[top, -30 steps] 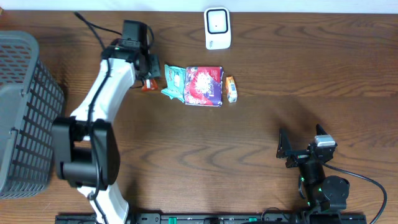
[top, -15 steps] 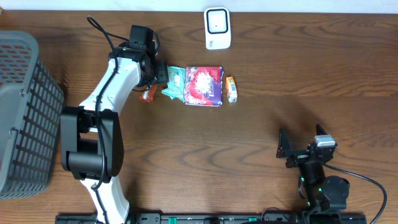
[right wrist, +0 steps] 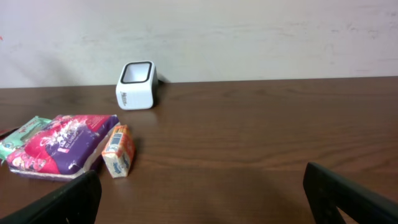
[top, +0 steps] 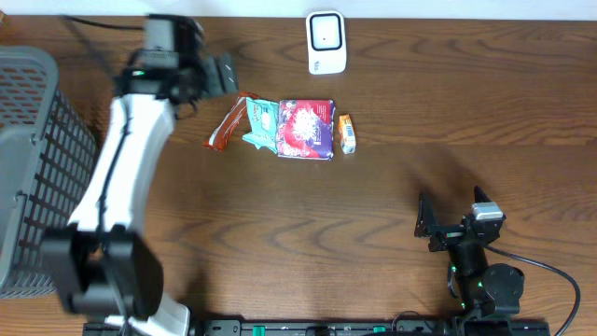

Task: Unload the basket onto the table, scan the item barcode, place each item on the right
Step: 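Lay the red snack stick left of the green wipes, then raise the right gripper toward the items near the scanner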

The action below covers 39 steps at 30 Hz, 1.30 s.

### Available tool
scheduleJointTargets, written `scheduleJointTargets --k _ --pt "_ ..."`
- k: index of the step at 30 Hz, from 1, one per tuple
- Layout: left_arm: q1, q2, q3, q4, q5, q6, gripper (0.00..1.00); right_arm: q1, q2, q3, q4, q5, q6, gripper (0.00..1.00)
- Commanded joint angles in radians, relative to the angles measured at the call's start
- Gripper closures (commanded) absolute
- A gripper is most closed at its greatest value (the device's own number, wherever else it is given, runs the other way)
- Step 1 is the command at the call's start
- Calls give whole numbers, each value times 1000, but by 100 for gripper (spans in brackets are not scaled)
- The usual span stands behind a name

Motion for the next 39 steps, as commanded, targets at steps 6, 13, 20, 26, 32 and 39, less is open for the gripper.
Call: scheduleJointTargets --k 6,13,20,26,32,39 --pt "77 -21 14 -58 -47 5 2 5 -5 -2 55 13 -8 1" --pt "84 -9 12 -113 -51 5 2 5 -5 -2 213 -38 31 1" --pt "84 -9 12 -113 -51 5 2 5 -5 -2 306 -19 26 1" --pt "84 -9 12 -113 -51 5 2 5 -5 -2 601 -274 -10 1" --pt "84 -9 12 -113 -51 5 2 5 27 90 691 -320 -106 1" --pt "84 -9 12 -113 -51 5 2 5 320 460 209 -342 -249 1"
